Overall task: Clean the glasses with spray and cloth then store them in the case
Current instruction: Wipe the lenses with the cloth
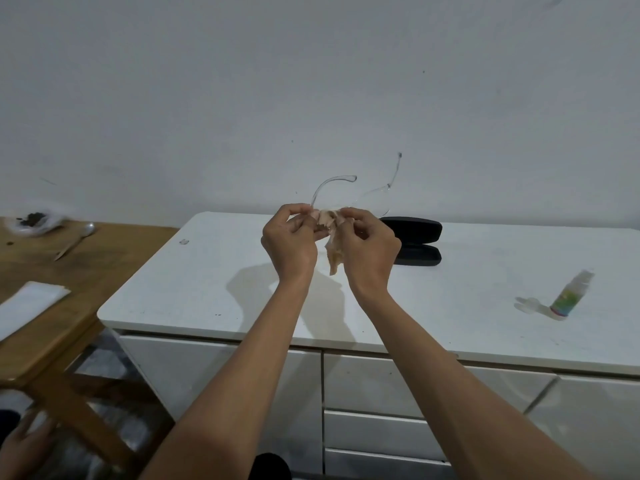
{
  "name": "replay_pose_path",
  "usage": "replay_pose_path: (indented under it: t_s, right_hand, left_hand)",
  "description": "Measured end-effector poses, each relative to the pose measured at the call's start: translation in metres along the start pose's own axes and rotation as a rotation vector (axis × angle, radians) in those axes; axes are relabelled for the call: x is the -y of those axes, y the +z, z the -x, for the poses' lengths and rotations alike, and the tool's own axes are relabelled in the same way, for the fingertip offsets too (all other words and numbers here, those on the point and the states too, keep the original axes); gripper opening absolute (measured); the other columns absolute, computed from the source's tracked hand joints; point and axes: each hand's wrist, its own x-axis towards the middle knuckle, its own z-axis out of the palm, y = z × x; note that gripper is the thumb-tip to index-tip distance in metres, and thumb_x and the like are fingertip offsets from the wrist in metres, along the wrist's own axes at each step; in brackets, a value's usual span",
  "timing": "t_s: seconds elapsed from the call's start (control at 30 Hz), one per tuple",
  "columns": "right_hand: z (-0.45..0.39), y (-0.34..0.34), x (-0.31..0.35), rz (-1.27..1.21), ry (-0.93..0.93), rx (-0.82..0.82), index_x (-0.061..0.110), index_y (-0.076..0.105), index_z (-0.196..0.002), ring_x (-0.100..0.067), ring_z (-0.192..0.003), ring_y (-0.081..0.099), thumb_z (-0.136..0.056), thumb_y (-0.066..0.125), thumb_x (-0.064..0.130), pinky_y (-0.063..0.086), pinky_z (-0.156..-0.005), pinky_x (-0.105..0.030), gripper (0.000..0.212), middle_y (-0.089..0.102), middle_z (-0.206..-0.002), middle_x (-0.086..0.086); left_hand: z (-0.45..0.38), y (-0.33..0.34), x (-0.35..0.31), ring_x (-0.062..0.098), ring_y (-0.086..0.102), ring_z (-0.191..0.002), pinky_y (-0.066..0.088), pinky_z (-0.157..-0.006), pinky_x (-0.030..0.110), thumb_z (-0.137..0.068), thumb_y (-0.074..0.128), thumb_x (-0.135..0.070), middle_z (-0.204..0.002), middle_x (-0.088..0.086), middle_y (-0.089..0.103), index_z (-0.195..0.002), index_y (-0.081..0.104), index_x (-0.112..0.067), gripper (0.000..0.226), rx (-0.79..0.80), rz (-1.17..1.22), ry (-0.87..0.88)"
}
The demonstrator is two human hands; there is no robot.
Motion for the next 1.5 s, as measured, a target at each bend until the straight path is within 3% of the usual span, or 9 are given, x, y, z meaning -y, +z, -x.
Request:
replay_pose_path:
  t_s: [0.17,0.3,0.4,0.5,0.7,0.8,1.17,1.37,1.5]
  right_hand:
    - [0.007,0.008,-0.002,-0.014,0.015,0.006,0.016,0.080,-0.112,-0.006,-0.077,0.073,-0.093,0.072,0.019,0.058,-0.078,-0.021,0.020,0.077,-0.084,0.015]
    - [0.006,0.014,0.001,-0.191,0.124,-0.138,0.008,0.080,-0.106,0.011,-0.075,0.069,-0.091,0.073,0.009,0.050,-0.070,-0.005,0.017,0.075,-0.087,0.014]
    - [0.002,0.018,0.005,-0.324,0.257,-0.242,0.011,0.082,-0.098,0.000,-0.081,0.073,-0.088,0.077,0.008,0.052,-0.068,-0.009,0.012,0.077,-0.091,0.007]
    - [-0.001,0.021,0.007,-0.437,0.341,-0.265,0.014,0.083,-0.092,-0.015,-0.082,0.077,-0.084,0.079,0.004,0.063,-0.076,-0.029,0.013,0.079,-0.088,0.005]
    - [-0.004,0.018,0.004,-0.305,0.244,-0.137,0.015,0.083,-0.097,-0.008,-0.087,0.077,-0.085,0.079,0.009,0.063,-0.084,-0.031,0.014,0.080,-0.087,0.009]
    - [-0.007,0.015,0.003,-0.200,0.173,-0.041,0.012,0.082,-0.102,-0.005,-0.085,0.076,-0.086,0.080,0.013,0.059,-0.078,-0.018,0.017,0.080,-0.088,0.009]
    - [-0.007,-0.005,-0.002,-0.038,0.135,0.214,0.008,0.082,-0.101,0.003,-0.061,0.067,-0.086,0.077,0.010,0.044,-0.051,-0.009,0.016,0.079,-0.079,-0.002]
    - [0.004,-0.003,-0.001,-0.002,0.059,-0.049,0.013,0.083,-0.094,-0.002,-0.065,0.066,-0.085,0.075,0.012,0.049,-0.066,-0.009,0.012,0.075,-0.069,0.004]
    - [0.006,0.006,0.005,-0.119,0.067,-0.168,0.011,0.081,-0.104,-0.004,-0.085,0.074,-0.090,0.074,0.013,0.058,-0.080,-0.016,0.016,0.079,-0.087,0.007]
  left_hand:
    - [0.001,0.001,0.003,0.020,0.078,-0.071,0.066,-0.068,0.038,-0.090,0.070,0.004,-0.080,0.008,0.078,-0.091,0.073,-0.003,0.007,0.012,-0.055,0.078]
    - [0.003,0.004,0.007,0.022,0.078,-0.072,0.066,-0.069,0.043,-0.090,0.070,0.001,-0.081,0.009,0.079,-0.088,0.071,-0.005,0.007,0.052,-0.085,0.132]
    - [0.005,0.009,0.007,0.021,0.078,-0.072,0.065,-0.071,0.047,-0.090,0.071,0.000,-0.079,0.007,0.078,-0.085,0.069,-0.009,0.010,0.068,-0.109,0.164]
    - [0.005,0.011,0.007,0.022,0.077,-0.069,0.065,-0.071,0.048,-0.090,0.070,0.002,-0.079,0.008,0.078,-0.085,0.068,-0.008,0.010,0.073,-0.107,0.180]
    - [-0.002,0.008,0.008,0.022,0.077,-0.069,0.064,-0.071,0.049,-0.090,0.070,-0.001,-0.078,0.005,0.078,-0.083,0.068,-0.012,0.013,0.038,-0.139,0.209]
    - [-0.006,0.004,0.008,0.021,0.077,-0.069,0.065,-0.070,0.047,-0.090,0.070,0.000,-0.078,0.006,0.078,-0.083,0.068,-0.010,0.012,0.036,-0.152,0.219]
    - [-0.013,-0.007,0.016,0.027,0.077,-0.070,0.064,-0.070,0.052,-0.086,0.073,0.002,-0.073,0.009,0.076,-0.078,0.069,-0.012,0.016,0.008,-0.157,0.127]
    - [-0.001,0.000,0.008,0.024,0.078,-0.068,0.065,-0.066,0.048,-0.088,0.071,0.006,-0.078,0.013,0.076,-0.083,0.067,-0.004,0.012,0.036,-0.103,0.099]
    - [0.007,0.011,0.001,0.019,0.077,-0.063,0.065,-0.065,0.043,-0.090,0.070,0.003,-0.075,0.011,0.077,-0.087,0.067,0.000,0.005,0.057,-0.114,0.172]
